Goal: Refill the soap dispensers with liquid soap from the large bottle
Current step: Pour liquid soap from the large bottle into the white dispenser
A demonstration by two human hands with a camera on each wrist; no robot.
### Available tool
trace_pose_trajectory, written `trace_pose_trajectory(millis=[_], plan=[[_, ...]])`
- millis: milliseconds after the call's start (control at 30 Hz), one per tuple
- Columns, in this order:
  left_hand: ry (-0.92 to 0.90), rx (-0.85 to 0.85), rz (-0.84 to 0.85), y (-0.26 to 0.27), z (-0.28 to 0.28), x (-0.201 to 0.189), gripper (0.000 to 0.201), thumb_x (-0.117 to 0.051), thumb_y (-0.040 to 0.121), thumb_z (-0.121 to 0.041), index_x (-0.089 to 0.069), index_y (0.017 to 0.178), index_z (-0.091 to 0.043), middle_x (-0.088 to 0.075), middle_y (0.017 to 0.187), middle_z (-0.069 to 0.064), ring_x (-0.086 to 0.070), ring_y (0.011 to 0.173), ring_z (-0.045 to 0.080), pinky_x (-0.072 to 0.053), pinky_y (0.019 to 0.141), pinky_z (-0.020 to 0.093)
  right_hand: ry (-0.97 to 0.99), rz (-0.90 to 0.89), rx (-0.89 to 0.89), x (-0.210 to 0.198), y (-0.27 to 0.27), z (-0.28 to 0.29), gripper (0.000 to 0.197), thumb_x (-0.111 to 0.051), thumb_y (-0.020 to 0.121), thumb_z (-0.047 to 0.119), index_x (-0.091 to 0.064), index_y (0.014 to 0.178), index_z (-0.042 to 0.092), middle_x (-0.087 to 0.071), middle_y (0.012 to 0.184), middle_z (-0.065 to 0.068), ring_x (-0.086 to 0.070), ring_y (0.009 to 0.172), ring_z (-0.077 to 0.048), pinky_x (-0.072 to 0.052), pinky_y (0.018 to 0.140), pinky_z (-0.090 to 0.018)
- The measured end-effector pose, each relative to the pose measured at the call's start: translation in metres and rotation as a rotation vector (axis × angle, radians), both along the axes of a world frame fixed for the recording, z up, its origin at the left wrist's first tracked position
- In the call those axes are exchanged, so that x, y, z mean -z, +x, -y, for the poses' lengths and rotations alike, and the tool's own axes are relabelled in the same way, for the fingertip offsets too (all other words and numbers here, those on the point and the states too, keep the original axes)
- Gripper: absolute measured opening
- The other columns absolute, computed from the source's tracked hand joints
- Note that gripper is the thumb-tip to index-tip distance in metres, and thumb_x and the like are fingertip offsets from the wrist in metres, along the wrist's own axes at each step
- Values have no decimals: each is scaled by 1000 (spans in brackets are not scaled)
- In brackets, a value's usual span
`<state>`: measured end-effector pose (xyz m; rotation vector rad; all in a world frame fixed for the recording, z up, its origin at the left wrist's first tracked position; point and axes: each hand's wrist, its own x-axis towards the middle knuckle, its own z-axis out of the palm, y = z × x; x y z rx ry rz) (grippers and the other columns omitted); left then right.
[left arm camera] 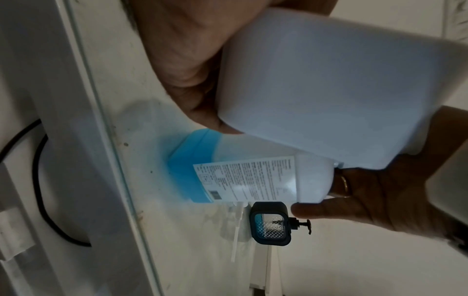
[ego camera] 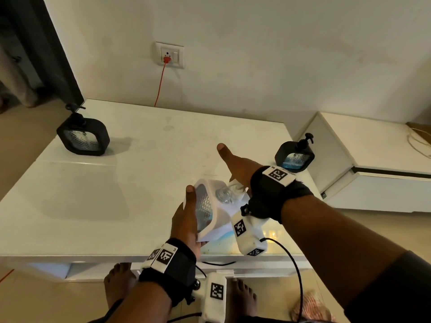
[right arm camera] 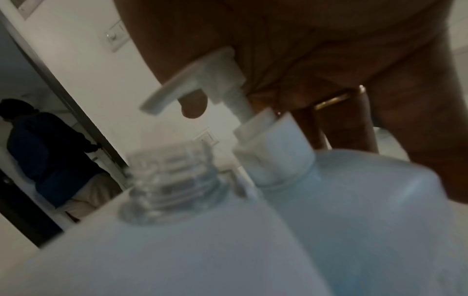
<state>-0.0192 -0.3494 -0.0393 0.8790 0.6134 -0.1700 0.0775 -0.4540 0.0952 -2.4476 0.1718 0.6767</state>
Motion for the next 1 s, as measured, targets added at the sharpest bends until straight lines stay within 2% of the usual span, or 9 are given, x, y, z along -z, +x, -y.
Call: trace_pose_trajectory(millis=[67, 100, 233, 367, 500, 733, 833, 900, 1000], plan=[[3, -5, -17, -1, 1, -1, 92, -61, 57, -85, -67, 129, -28, -77, 116, 11, -74, 105, 33, -61, 74, 42, 22, -27, 3, -6, -2, -2, 97, -11, 86, 83, -54, 134, 11, -62, 127, -13, -59, 103, -31, -43, 95, -41], [6, -10, -20, -1, 1, -1, 95, -62, 55, -86, -67, 130, -28, -77, 116, 11, -74, 106, 33, -61, 78, 44, 15, -23, 2, -6, -2, -2, 98, -12, 86, 83, -53, 136, 10, -61, 130, -14, -58, 110, -33, -42, 98, -41], [18, -20, -24, -2, 4, -3, 91, -62, 57, -84, -67, 128, -28, -77, 115, 11, -75, 103, 34, -62, 82, 49, -2, 20, 17, 5, -3, 1, 91, -17, 85, 84, -65, 108, 11, -67, 116, -12, -61, 97, -27, -39, 88, -38], [27, -23, -30, -4, 4, -3, 88, -61, 57, -86, -67, 126, -32, -77, 114, 10, -75, 102, 33, -61, 89, 58, -34, 38, 10, 9, -2, -1, 87, -17, 87, 82, -66, 90, 10, -69, 106, -13, -59, 85, -24, -40, 85, -37], [-12, -26, -23, -4, 4, -4, 71, -59, 68, -78, -69, 121, -32, -78, 112, 9, -75, 101, 31, -62, 83, 50, -85, 63, -3, 17, 2, -1, 84, -19, 87, 83, -66, 83, 13, -71, 101, -10, -59, 78, -22, -44, 85, -36], [-2, -29, -36, -4, 5, -7, 74, -59, 68, -79, -68, 124, -32, -77, 115, 10, -74, 106, 33, -60, 91, 54, -142, 102, 34, 29, 5, -3, 83, -21, 84, 85, -64, 81, 14, -69, 100, -9, -62, 86, -26, -49, 88, -38], [-4, -31, -40, -4, 5, -8, 74, -59, 68, -79, -68, 124, -31, -77, 114, 11, -74, 105, 33, -61, 88, 52, -91, 67, 43, 22, 2, -3, 84, -20, 86, 84, -65, 86, 13, -69, 104, -9, -61, 87, -25, -45, 86, -37], [-5, -36, -45, -4, 4, -9, 75, -60, 67, -79, -69, 124, -31, -78, 113, 10, -74, 104, 33, -62, 84, 50, -20, 12, 29, 10, -1, -4, 89, -18, 88, 82, -67, 107, 10, -67, 114, -12, -61, 96, -27, -43, 89, -38], [11, -37, -44, -4, 2, -11, 83, -60, 62, -81, -68, 126, -29, -78, 114, 11, -75, 103, 33, -61, 79, 45, 60, -65, 10, -7, -5, -5, 94, -17, 89, 79, -54, 135, 6, -60, 129, -18, -57, 116, -33, -41, 106, -43]])
